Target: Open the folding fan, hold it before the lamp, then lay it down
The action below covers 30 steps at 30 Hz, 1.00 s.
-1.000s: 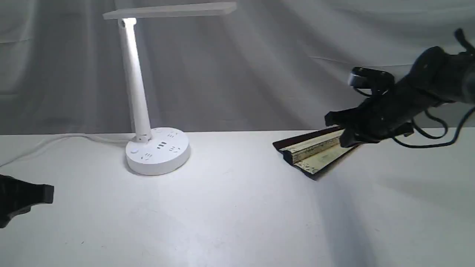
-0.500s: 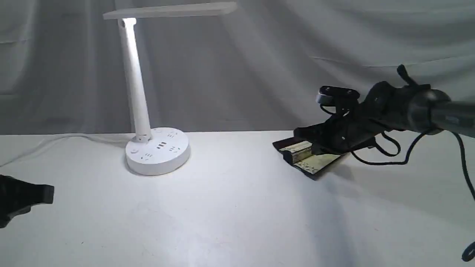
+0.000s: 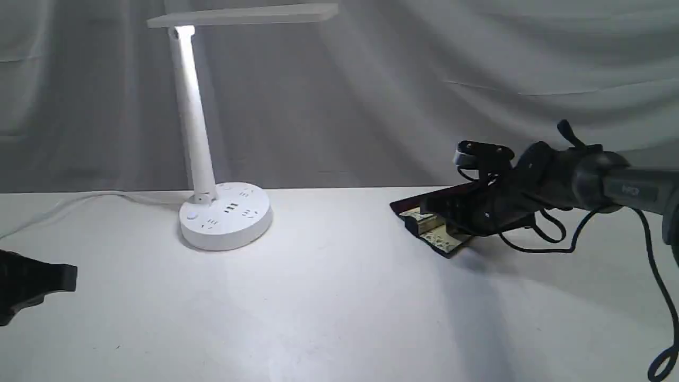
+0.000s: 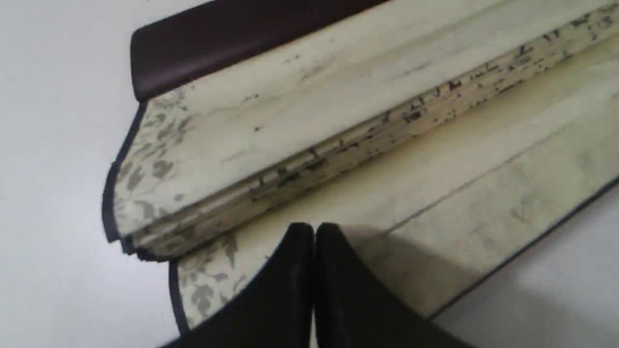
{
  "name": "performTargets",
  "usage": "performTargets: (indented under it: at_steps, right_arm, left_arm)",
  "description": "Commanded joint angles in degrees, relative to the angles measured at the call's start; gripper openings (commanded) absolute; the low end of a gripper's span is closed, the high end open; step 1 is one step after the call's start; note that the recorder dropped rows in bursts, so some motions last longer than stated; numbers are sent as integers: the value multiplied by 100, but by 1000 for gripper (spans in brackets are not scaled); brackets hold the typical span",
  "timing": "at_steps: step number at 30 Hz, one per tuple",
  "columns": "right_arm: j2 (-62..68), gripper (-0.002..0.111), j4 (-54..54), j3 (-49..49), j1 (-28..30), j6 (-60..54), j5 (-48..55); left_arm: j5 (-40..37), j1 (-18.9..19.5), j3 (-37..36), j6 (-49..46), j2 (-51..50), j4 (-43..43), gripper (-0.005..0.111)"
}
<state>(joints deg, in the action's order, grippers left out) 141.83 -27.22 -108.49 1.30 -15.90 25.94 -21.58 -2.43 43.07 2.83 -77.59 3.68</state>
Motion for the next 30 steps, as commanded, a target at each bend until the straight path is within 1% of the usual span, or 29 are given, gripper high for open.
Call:
performTargets:
  at_steps: [1,10,13,17,23,26,30]
  right_arm:
    - [-27,0,-125,-22,-20,-13,-264]
    - [27,0,-197,-22,-136,-81,-414]
    - [38,0,-190,-22,-219,-387,-577]
    - [38,0,-190,-22,-261,-450,-663]
    - [51,0,-180,-22,-261,-450,-313]
    - [51,0,-157,-22,-261,-450,23]
    - [51,0,210,-22,-261,-428,453]
  left_arm:
    - [13,13,37,-9,-1,59,11]
    - [13,13,37,-9,-1,59,11]
    - [13,13,37,-9,-1,59,11]
    - [13,13,37,-9,-1,59,11]
    - [13,13,37,-9,-1,59,11]
    - [13,13,37,-9,-1,59,11]
    - [13,13,37,-9,-1,59,11]
